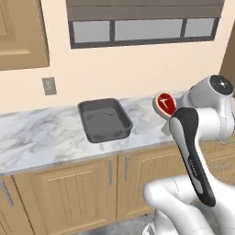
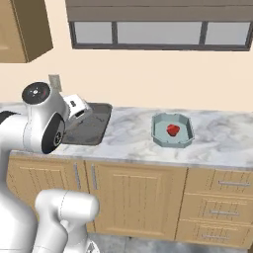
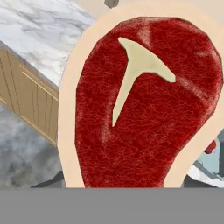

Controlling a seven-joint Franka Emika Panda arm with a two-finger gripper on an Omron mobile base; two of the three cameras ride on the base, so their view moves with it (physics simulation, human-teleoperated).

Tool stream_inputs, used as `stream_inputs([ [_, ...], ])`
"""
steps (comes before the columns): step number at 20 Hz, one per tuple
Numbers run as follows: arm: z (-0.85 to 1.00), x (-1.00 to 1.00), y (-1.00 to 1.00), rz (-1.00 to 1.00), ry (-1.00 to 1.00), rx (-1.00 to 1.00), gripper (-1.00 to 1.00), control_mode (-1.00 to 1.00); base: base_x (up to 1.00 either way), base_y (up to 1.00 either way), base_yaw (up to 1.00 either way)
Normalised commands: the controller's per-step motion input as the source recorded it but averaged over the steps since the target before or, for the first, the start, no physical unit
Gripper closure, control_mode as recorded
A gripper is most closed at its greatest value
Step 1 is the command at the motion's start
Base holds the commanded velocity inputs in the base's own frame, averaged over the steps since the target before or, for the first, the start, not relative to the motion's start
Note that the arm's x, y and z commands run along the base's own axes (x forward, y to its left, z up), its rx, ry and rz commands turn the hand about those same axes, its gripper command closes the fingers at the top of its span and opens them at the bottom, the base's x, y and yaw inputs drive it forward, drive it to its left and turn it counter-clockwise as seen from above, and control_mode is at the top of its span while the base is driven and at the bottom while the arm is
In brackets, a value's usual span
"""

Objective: Place one tomato and one steak in each tupperware on the nearby counter, to pack two identical lunches.

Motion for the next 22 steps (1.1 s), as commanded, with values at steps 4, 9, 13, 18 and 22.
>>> stream_inputs([
  [4,0.00,0.00,0.00,0.00,0.00,0.00,1.00,1.00,0.51,0.87,0.00],
  [9,0.00,0.00,0.00,0.00,0.00,0.00,1.00,1.00,0.14,0.10,-0.12],
  [13,0.00,0.00,0.00,0.00,0.00,0.00,1.00,1.00,0.20,0.00,-0.14],
  [18,0.00,0.00,0.00,0.00,0.00,0.00,1.00,1.00,0.58,0.10,-0.11],
  [22,0.00,0.00,0.00,0.00,0.00,0.00,1.00,1.00,0.52,0.24,-0.01],
])
